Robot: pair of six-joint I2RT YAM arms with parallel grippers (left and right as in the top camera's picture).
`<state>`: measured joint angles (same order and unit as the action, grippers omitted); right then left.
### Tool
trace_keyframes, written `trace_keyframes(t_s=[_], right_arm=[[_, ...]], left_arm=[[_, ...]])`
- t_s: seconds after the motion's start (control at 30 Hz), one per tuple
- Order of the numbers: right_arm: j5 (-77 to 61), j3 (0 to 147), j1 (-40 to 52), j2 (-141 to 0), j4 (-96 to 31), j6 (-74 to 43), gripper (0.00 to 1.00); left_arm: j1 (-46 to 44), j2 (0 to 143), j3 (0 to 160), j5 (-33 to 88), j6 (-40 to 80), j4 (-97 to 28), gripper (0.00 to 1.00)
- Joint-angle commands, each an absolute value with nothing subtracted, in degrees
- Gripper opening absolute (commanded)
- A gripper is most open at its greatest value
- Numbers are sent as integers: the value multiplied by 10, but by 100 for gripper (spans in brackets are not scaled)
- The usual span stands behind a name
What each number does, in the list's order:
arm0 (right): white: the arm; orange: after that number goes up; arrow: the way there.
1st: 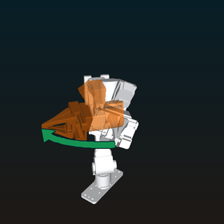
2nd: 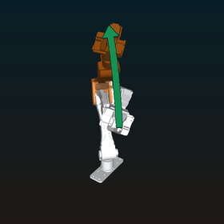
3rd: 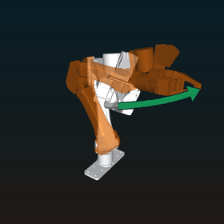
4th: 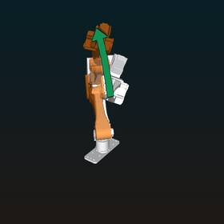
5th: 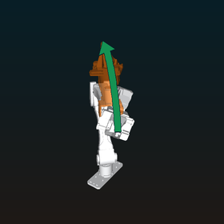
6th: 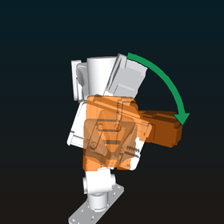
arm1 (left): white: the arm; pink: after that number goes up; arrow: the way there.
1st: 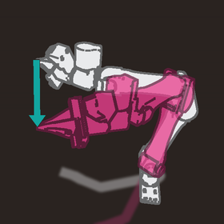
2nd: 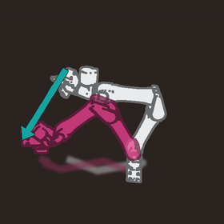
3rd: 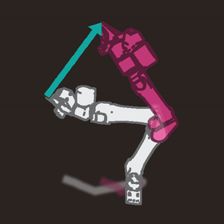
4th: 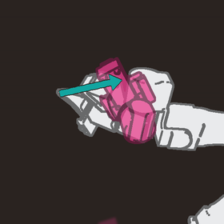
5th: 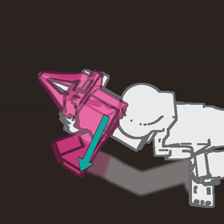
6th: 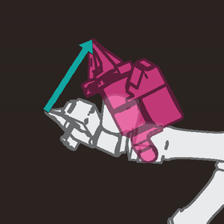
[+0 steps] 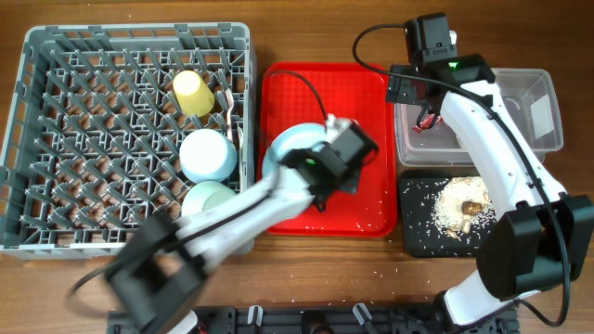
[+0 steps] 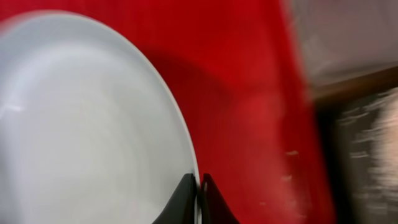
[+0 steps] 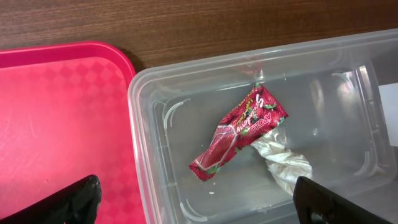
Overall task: Sort waste into correct bins and load items into the dishwasher rack
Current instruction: 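Lift the light-blue plate and carry it over the rack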
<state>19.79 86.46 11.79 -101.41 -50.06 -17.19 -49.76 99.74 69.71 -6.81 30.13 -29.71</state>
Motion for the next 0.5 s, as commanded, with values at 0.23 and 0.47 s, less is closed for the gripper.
trace_keyframes(t_s=[0.23, 0.47], right_arm=[[207, 868, 117, -1010, -499, -165, 100], [207, 868, 117, -1010, -499, -165, 100]], left_arm=[[-93, 755, 729, 497, 303, -297, 4], [86, 874, 729, 757, 301, -251, 4]])
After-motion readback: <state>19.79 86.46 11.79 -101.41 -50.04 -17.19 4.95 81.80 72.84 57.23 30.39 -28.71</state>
